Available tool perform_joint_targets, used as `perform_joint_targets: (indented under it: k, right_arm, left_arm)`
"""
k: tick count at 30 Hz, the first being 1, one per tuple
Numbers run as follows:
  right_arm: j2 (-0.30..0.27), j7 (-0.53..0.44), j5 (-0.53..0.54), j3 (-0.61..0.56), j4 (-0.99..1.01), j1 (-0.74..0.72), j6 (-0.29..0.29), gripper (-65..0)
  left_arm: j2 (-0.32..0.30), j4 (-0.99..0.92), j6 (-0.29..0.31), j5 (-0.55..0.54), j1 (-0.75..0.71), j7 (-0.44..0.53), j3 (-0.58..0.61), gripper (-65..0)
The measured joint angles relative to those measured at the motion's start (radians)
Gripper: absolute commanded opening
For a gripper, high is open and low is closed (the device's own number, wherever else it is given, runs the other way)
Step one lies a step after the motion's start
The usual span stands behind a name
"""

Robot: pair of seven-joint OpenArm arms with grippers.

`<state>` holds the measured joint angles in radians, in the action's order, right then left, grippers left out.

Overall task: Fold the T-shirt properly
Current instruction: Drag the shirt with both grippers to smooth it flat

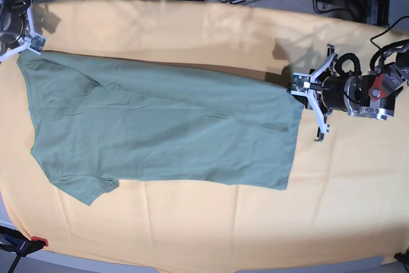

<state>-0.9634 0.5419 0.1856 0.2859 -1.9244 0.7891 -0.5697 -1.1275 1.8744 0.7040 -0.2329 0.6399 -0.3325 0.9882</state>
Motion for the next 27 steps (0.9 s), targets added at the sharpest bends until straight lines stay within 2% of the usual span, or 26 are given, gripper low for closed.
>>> perform_joint_targets:
  k: [2, 3, 4, 8, 15, 19, 22, 27]
  right_arm:
    - [0.000, -0.005, -0.003, 0.000, 0.000, -0.005, 0.039, -33.8]
    - [0.000, -0.004, 0.001, 0.000, 0.000, -0.004, 0.048, -28.2]
    - [0.000, -0.012, 0.001, 0.000, 0.000, -0.004, 0.048, -26.9]
    - [0.005, -0.106, 0.006, 0.000, 0.028, 0.000, 0.045, -26.9]
    - [0.013, -0.135, -0.002, 0.000, 0.130, -0.022, 0.079, -27.1]
    - [0.053, -0.144, -0.002, 0.000, 0.160, -0.075, 0.012, -27.3]
    - [0.079, -0.146, -0.003, 0.000, 0.170, -0.089, 0.012, -27.3]
    - [0.080, -0.176, -0.007, 0.000, 0.170, -0.091, 0.006, -27.4]
  left_arm:
    - [-0.002, 0.000, 0.000, 0.001, 0.000, 0.000, 0.000, -65.0]
    - [-0.002, 0.000, 0.000, 0.001, 0.000, 0.000, 0.000, -65.0]
    - [-0.002, 0.000, 0.000, 0.001, 0.000, 0.000, 0.000, -65.0]
    - [-0.002, 0.001, 0.000, 0.001, 0.000, 0.004, 0.000, -65.0]
    - [0.000, 0.001, 0.000, 0.001, 0.000, 0.004, 0.000, -65.0]
    - [0.000, 0.001, 0.000, 0.001, 0.000, 0.004, 0.000, -65.0]
    - [0.000, 0.001, 0.000, 0.001, 0.000, 0.004, 0.000, -65.0]
    - [0.000, 0.001, 0.000, 0.001, 0.000, 0.004, 0.000, -65.0]
